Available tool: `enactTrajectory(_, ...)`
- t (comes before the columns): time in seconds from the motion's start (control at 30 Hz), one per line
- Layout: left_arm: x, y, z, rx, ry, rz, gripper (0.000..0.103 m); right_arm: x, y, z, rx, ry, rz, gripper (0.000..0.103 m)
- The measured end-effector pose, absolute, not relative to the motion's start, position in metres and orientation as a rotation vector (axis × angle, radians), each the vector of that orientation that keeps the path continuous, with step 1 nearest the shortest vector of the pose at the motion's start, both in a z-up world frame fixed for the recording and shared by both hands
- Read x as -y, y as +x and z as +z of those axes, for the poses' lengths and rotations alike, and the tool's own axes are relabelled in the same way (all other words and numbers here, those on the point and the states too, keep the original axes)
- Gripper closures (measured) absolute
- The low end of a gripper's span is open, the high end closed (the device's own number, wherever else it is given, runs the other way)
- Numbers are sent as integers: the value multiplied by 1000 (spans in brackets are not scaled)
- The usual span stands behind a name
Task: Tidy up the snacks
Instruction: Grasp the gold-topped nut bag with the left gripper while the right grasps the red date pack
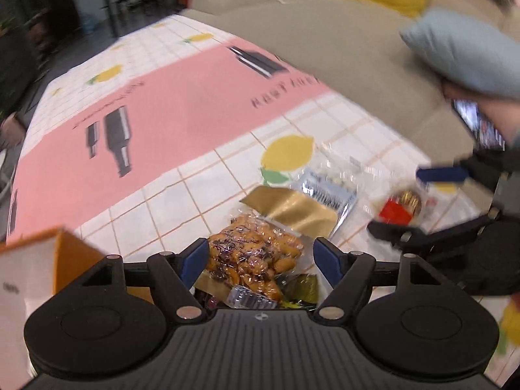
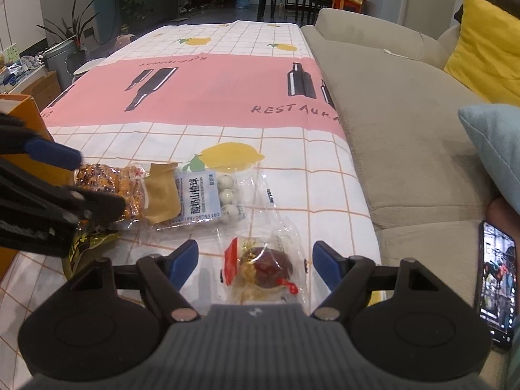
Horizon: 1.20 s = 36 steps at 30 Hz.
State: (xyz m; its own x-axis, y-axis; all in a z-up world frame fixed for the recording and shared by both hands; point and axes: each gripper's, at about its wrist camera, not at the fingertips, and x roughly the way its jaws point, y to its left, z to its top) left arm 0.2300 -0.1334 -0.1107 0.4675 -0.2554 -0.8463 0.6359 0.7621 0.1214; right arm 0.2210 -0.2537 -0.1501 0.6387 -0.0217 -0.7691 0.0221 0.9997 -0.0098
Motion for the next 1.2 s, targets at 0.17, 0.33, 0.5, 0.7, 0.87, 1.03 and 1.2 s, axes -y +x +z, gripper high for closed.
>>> enactTrajectory(0.17, 138, 242, -121, -956, 523, -576, 12, 253, 224, -153, -882, 11, -10, 29)
enactTrajectory(0.33, 140, 248, -124, -990, 491, -593, 7, 250, 225, -157, -888, -8, -2, 37)
enactTrajectory(0.5, 149, 250, -130, -1025, 541, -612, 7, 255, 225, -163, -915, 31, -7, 49)
enactTrajectory(0.7, 149, 245, -129, -1086, 519, -600, 8, 254, 224, -160, -918, 55, 4, 56)
enactTrajectory(0.87, 144, 235, -125, -1137, 470, -582, 8, 247, 221, -160, -941, 32, 1, 57)
enactTrajectory(1.03, 139, 227, -121, -1189, 464, -617, 7, 251, 218, -157, -980, 73, -3, 57)
enactTrajectory(1.2, 142, 229, -134, -1195, 515, -589, 6, 254, 211, -156, -999, 86, 0, 57)
